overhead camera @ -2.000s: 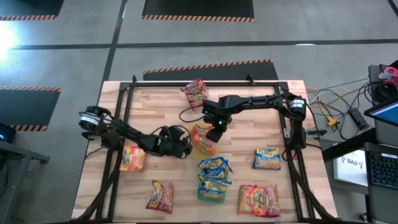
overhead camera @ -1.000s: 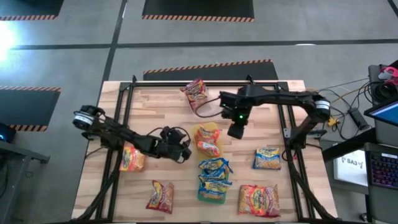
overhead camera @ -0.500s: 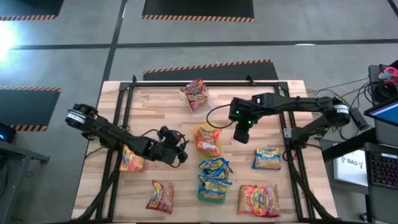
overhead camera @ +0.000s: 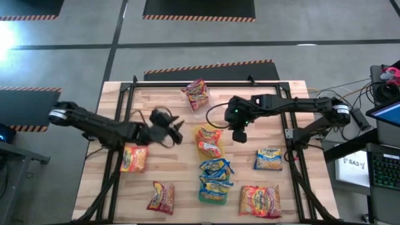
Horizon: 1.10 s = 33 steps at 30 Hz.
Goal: Sort Maruchan noodles
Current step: Put the blue noodle pack into the green bin
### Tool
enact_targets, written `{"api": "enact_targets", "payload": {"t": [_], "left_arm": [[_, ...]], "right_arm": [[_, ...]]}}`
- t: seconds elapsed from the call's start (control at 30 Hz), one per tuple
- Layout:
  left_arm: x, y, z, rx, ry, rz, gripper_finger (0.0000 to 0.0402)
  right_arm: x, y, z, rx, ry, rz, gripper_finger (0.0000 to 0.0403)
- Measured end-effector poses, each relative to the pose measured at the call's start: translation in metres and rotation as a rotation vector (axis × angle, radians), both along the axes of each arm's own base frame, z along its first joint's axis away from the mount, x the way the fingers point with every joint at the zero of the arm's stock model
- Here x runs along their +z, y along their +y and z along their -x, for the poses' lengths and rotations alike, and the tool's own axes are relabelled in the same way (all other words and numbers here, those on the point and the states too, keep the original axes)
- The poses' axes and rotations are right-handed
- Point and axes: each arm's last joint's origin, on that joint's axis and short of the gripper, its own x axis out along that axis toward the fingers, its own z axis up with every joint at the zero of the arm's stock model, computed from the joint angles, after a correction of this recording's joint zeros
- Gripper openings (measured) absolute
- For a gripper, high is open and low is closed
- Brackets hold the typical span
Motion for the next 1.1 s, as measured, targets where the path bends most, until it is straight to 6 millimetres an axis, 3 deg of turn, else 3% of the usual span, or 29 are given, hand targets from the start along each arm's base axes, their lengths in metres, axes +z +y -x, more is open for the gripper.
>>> {"api": "enact_targets", "payload": {"t": [0.2,0.43,0.57,0.7,0.9,1.1], "left_arm": [[0.015,0.016,0.003,-0.164,-0.018,0.087,0.0139],[-0.001,0.006,-0.006,-0.229,0.097,0.001,0.0139],[-0.008,-0.003,-0.014,-0.211,0.041,0.074,0.0139],[-0.006,-0.020,-0.015,-0.280,0.015,0.142,0.0139],[0.001,-0.047,-0.009,-0.301,-0.007,0.090,0.0139],[0.003,-0.060,-0.006,-0.331,-0.017,0.084,0.0139]], "right_arm": [[-0.002,-0.002,0.001,-0.084,0.009,-0.045,0.0068],[-0.033,0.010,0.007,-0.286,0.089,-0.093,0.0068],[-0.061,0.036,0.023,-0.427,0.234,-0.144,0.0068],[-0.071,0.072,0.037,-0.438,0.320,-0.244,0.0068],[-0.062,0.113,0.054,-0.452,0.290,-0.245,0.0068],[-0.048,0.130,0.064,-0.500,0.220,-0.263,0.0068]]}}
